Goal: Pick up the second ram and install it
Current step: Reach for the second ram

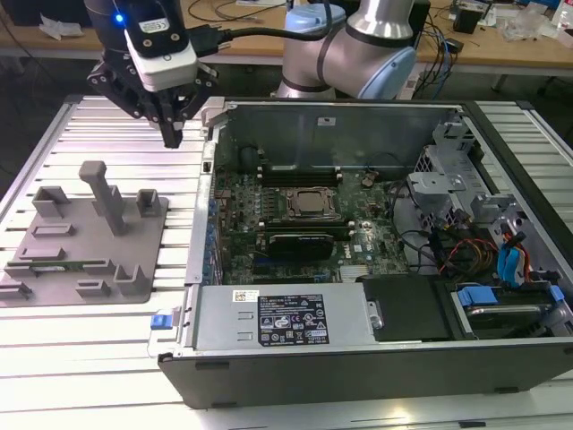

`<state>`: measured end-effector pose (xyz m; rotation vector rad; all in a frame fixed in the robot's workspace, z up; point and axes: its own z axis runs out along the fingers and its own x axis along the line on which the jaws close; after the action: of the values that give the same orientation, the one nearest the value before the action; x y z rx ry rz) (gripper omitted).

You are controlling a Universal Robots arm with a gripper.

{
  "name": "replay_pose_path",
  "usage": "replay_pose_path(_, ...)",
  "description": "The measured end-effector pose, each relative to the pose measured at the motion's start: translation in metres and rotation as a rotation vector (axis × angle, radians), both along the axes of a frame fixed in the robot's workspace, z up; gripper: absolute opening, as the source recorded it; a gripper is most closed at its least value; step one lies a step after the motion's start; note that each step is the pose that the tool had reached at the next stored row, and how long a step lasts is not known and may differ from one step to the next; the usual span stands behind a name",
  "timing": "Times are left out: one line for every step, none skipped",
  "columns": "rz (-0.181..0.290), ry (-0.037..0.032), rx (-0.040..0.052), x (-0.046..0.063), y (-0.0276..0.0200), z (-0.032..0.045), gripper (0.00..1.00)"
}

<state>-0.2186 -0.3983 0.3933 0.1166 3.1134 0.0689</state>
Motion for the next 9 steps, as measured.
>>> replay_pose_path(0.000, 0.0001, 0.0000, -0.004, 0.0000, 0.0000, 0.08)
replay_pose_path(0.000, 0.0000, 0.0000, -0.007, 0.0000, 0.0000, 0.08)
replay_pose_path(0.000, 0.0000, 0.0000, -0.010, 0.0000, 0.0000, 0.08)
replay_pose_path(0.000, 0.0000, 0.0000, -0.012, 0.0000, 0.0000, 0.08)
replay_pose_path(0.000, 0.0000, 0.0000, -0.014, 0.0000, 0.0000, 0.08)
replay_pose_path(0.000, 0.0000, 0.0000, -0.017, 0.0000, -0.0001, 0.08)
replay_pose_path(0.000, 0.0000, 0.0001, -0.019, 0.0000, -0.0001, 0.08)
replay_pose_path(0.000, 0.0000, 0.0001, -0.022, 0.0000, -0.0002, 0.08)
replay_pose_path(0.000, 0.0000, 0.0000, -0.025, -0.0001, -0.0004, 0.08)
